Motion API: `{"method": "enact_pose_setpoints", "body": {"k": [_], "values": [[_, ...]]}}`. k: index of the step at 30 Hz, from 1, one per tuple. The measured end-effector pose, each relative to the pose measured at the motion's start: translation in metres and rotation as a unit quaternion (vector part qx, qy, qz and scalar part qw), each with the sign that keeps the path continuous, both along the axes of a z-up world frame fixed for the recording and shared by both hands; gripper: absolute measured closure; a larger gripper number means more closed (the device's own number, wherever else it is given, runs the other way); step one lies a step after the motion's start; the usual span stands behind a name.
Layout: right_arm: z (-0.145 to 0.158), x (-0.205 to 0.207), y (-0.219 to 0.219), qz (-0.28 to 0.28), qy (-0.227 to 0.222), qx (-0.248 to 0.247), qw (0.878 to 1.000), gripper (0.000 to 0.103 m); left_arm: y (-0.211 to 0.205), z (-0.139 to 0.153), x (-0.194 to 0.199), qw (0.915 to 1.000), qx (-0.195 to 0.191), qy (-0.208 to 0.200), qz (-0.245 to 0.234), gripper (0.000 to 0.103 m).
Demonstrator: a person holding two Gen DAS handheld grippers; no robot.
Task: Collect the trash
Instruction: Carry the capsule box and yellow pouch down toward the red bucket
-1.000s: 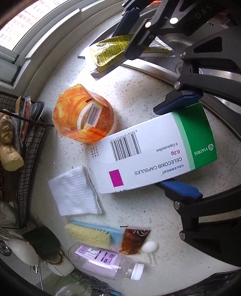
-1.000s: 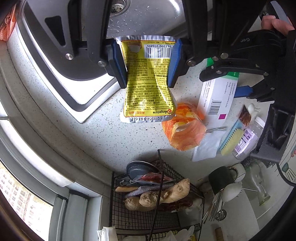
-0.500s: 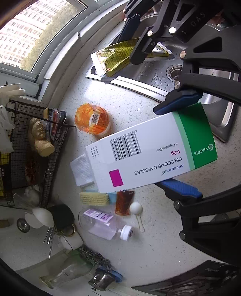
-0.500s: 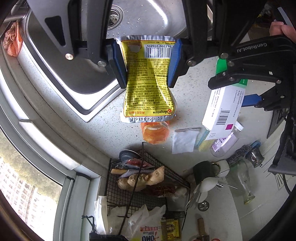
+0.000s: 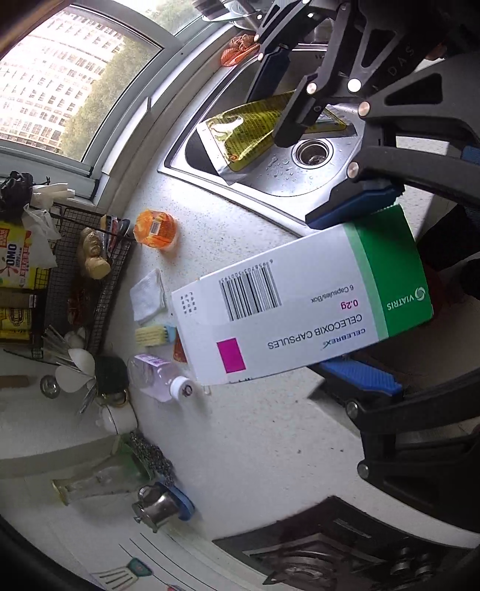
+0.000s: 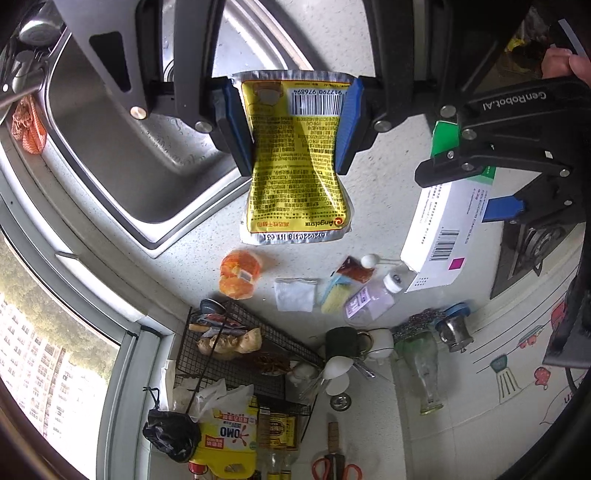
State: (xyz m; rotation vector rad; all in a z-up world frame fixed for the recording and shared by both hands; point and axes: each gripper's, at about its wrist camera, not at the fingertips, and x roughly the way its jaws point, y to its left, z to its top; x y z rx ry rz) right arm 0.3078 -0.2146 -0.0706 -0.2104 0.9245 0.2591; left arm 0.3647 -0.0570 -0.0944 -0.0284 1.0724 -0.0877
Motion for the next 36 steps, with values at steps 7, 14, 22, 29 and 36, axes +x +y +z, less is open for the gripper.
{"method": "enact_pose_setpoints", "body": {"k": [7, 14, 22, 29, 36], "values": [[-0.003, -0.062, 0.031, 0.020, -0.002, -0.004, 1.000, 0.062, 0.035, 0.000, -0.082, 0.9998, -0.009, -0.002, 0.020, 0.037], [-0.027, -0.106, 0.059, 0.047, 0.032, -0.004, 0.998, 0.062, 0.061, -0.023, -0.137, 0.9989, -0.004, 0.028, 0.039, 0.037], [-0.074, -0.121, 0.076, 0.074, 0.089, -0.012, 0.993, 0.062, 0.070, -0.080, -0.165, 0.9946, -0.002, 0.087, 0.057, 0.037], [-0.125, -0.132, 0.077, 0.080, 0.139, -0.020, 0.987, 0.062, 0.070, -0.134, -0.182, 0.9882, -0.003, 0.140, 0.062, 0.037], [-0.181, -0.137, 0.070, 0.071, 0.165, -0.028, 0.983, 0.062, 0.068, -0.204, -0.183, 0.9816, -0.023, 0.181, 0.054, 0.037]]}}
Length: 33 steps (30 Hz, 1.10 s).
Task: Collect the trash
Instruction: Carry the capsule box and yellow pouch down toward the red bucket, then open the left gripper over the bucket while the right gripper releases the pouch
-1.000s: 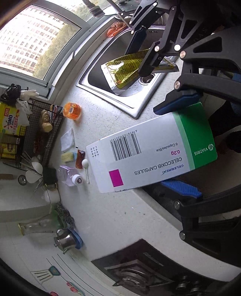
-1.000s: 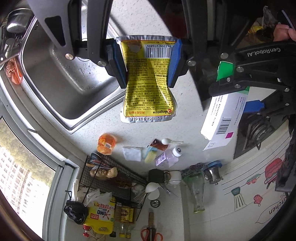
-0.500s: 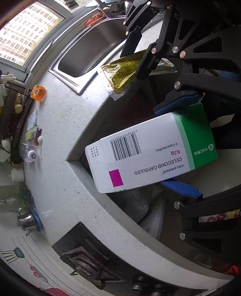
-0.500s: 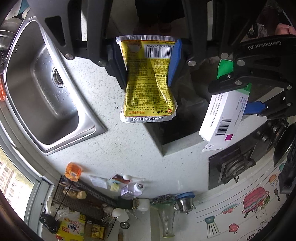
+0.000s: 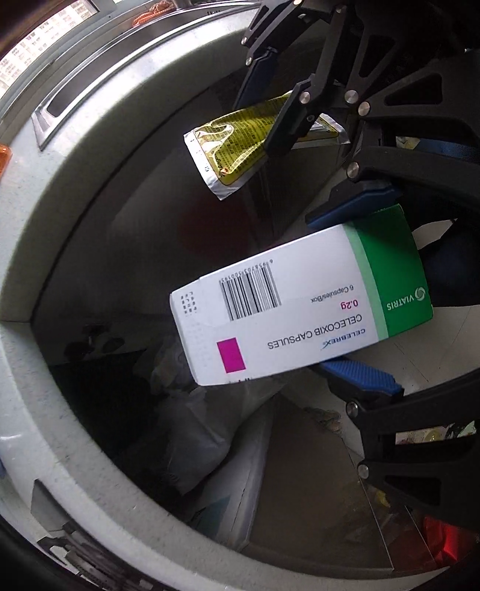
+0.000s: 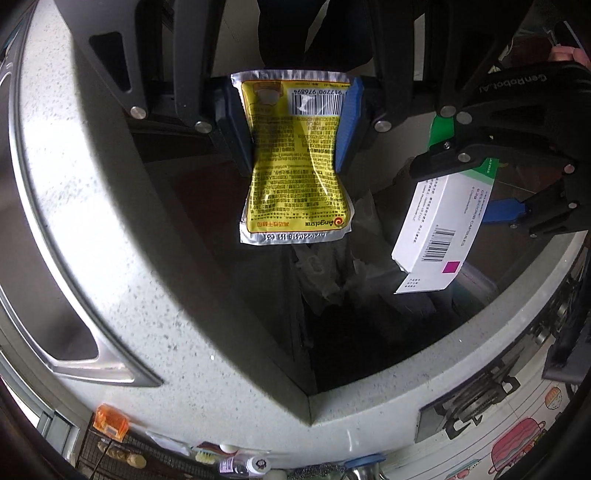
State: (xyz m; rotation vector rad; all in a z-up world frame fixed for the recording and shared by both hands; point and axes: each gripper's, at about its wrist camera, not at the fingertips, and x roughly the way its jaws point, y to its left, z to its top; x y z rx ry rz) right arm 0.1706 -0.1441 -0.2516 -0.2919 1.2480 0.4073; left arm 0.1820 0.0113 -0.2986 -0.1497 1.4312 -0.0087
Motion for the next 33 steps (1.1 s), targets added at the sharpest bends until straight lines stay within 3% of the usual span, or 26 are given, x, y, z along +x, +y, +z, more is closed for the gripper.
{"method": "enact_pose_setpoints", "body": {"k": [9, 17, 24, 27, 29, 33], "values": [[-0.088, 0.015, -0.025, -0.047, 0.037, -0.014, 0.998, 0.062, -0.011, -0.107, 0.006, 0.9981, -0.010, 0.056, -0.024, 0.037], [-0.142, 0.020, -0.038, -0.074, 0.042, -0.035, 0.996, 0.062, -0.029, -0.181, 0.018, 0.9945, -0.040, 0.083, -0.051, 0.037], [-0.175, 0.013, -0.050, -0.100, 0.046, -0.032, 0.993, 0.062, -0.038, -0.213, 0.024, 0.9921, -0.060, 0.083, -0.073, 0.034], [-0.194, 0.013, -0.049, -0.098, 0.039, -0.037, 0.994, 0.062, -0.044, -0.232, 0.025, 0.9914, -0.067, 0.079, -0.079, 0.025], [-0.205, 0.014, -0.051, -0.099, 0.045, -0.036, 0.993, 0.062, -0.046, -0.239, 0.024, 0.9919, -0.064, 0.074, -0.081, 0.025], [-0.206, 0.013, -0.054, -0.093, 0.049, -0.039, 0.994, 0.062, -0.051, -0.242, 0.019, 0.9926, -0.053, 0.066, -0.087, 0.025]]}}
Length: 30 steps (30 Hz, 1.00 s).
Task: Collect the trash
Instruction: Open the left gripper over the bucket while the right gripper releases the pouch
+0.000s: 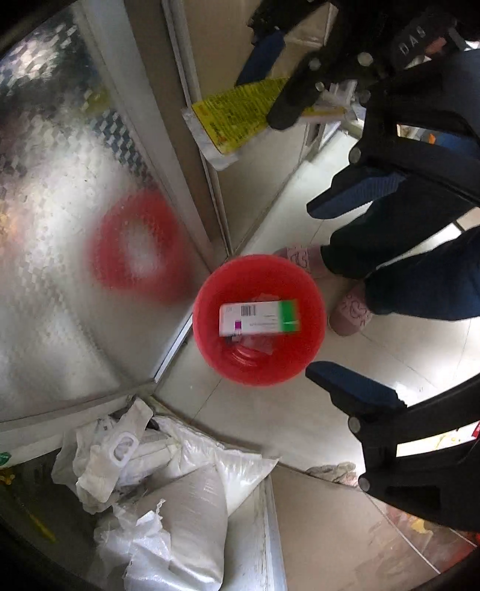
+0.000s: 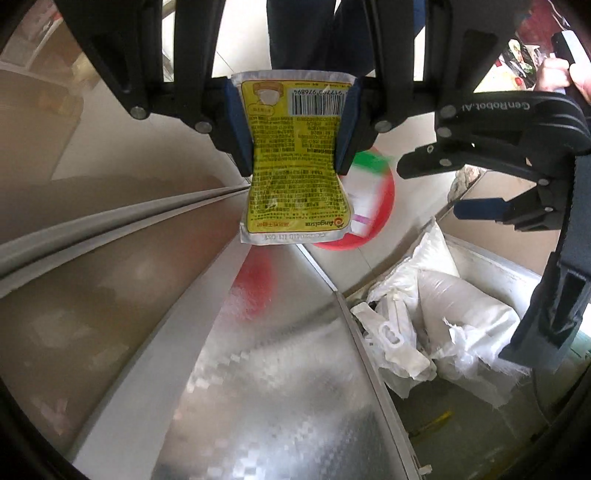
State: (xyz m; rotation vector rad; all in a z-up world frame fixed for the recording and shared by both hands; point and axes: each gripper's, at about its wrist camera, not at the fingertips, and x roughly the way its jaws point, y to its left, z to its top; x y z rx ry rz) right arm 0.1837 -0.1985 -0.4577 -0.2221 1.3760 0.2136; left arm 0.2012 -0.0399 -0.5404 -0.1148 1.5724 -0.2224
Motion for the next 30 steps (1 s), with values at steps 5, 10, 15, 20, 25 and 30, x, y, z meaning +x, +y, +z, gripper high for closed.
{"method": "enact_pose_setpoints", "body": {"k": [5, 10, 15, 20, 25, 30], "values": [[-0.001, 0.003, 0.004, 0.002, 0.006, 0.002, 1.000, 0.062, 0.009, 0.005, -0.008, 0.9999, 0.013, 0.001, 0.007, 0.025], [-0.002, 0.003, 0.017, 0.031, -0.001, 0.000, 1.000, 0.061, 0.024, 0.020, -0.016, 0.9992, 0.028, -0.009, 0.027, 0.025], [-0.009, 0.006, 0.029, 0.051, 0.014, 0.019, 0.998, 0.061, 0.046, 0.020, -0.018, 0.9954, 0.072, -0.038, 0.051, 0.019], [-0.016, 0.006, 0.038, 0.068, 0.035, 0.024, 0.997, 0.061, 0.065, 0.014, -0.019, 0.9940, 0.064, -0.028, 0.084, 0.012], [-0.022, 0.005, 0.045, 0.086, 0.045, 0.017, 0.995, 0.061, 0.075, 0.006, -0.022, 0.9932, 0.059, -0.023, 0.098, 0.000], [-0.033, 0.008, 0.053, 0.096, 0.054, 0.011, 0.994, 0.060, 0.085, 0.000, -0.027, 0.9922, 0.057, -0.012, 0.110, 0.000]]}}
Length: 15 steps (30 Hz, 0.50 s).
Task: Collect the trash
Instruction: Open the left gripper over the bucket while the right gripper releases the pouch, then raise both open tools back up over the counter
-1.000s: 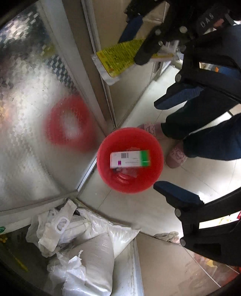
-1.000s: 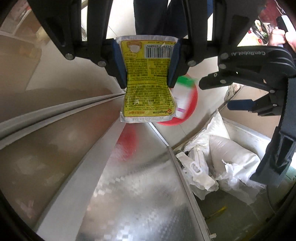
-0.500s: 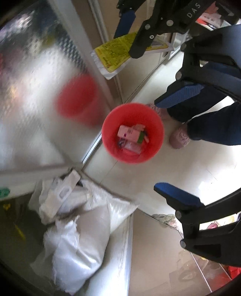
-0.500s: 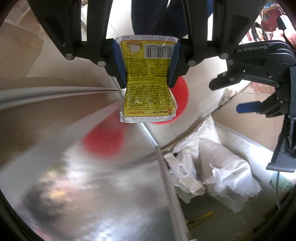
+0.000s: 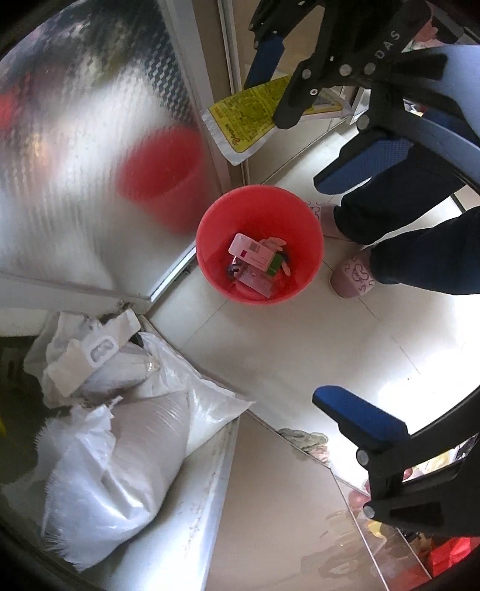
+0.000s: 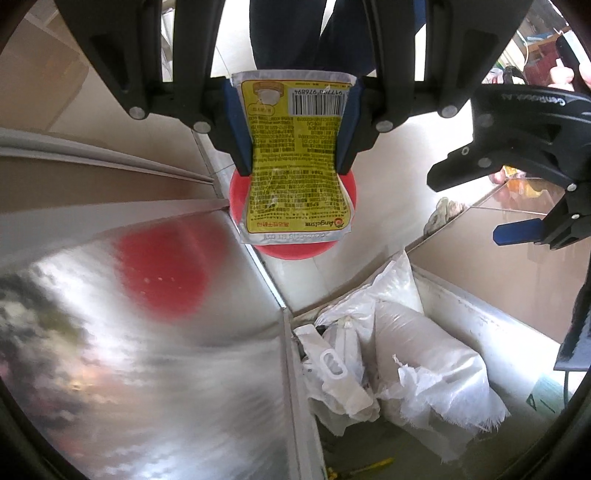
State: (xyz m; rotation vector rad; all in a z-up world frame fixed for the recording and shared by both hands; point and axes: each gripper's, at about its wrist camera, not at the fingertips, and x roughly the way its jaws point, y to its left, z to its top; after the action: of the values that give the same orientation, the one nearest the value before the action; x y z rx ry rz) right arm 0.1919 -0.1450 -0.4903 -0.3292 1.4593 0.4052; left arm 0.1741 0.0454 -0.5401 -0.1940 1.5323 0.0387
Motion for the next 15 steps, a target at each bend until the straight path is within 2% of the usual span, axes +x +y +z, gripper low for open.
{"method": "enact_pose_setpoints", "body": {"k": [4, 6, 8, 11, 15], "values": [[-0.002, 0.001, 0.007, 0.014, -0.014, -0.008, 1.000, 0.059, 0.008, -0.002, -0.006, 0.9998, 0.007, 0.010, 0.015, 0.000], [-0.005, 0.002, 0.012, 0.025, -0.022, -0.011, 0.999, 0.053, 0.013, -0.002, -0.010, 0.9996, 0.011, 0.012, 0.021, 0.000], [-0.010, 0.004, 0.015, 0.031, -0.008, -0.008, 0.999, 0.039, 0.018, 0.000, -0.014, 0.9994, 0.016, 0.012, 0.028, 0.000], [-0.008, 0.005, 0.017, 0.036, -0.003, 0.003, 0.999, 0.025, 0.025, 0.004, -0.018, 0.9989, 0.026, 0.011, 0.036, 0.000], [0.005, 0.000, 0.018, 0.039, -0.009, 0.003, 0.999, 0.014, 0.029, 0.014, -0.021, 0.9986, 0.034, 0.006, 0.038, 0.000]]}}
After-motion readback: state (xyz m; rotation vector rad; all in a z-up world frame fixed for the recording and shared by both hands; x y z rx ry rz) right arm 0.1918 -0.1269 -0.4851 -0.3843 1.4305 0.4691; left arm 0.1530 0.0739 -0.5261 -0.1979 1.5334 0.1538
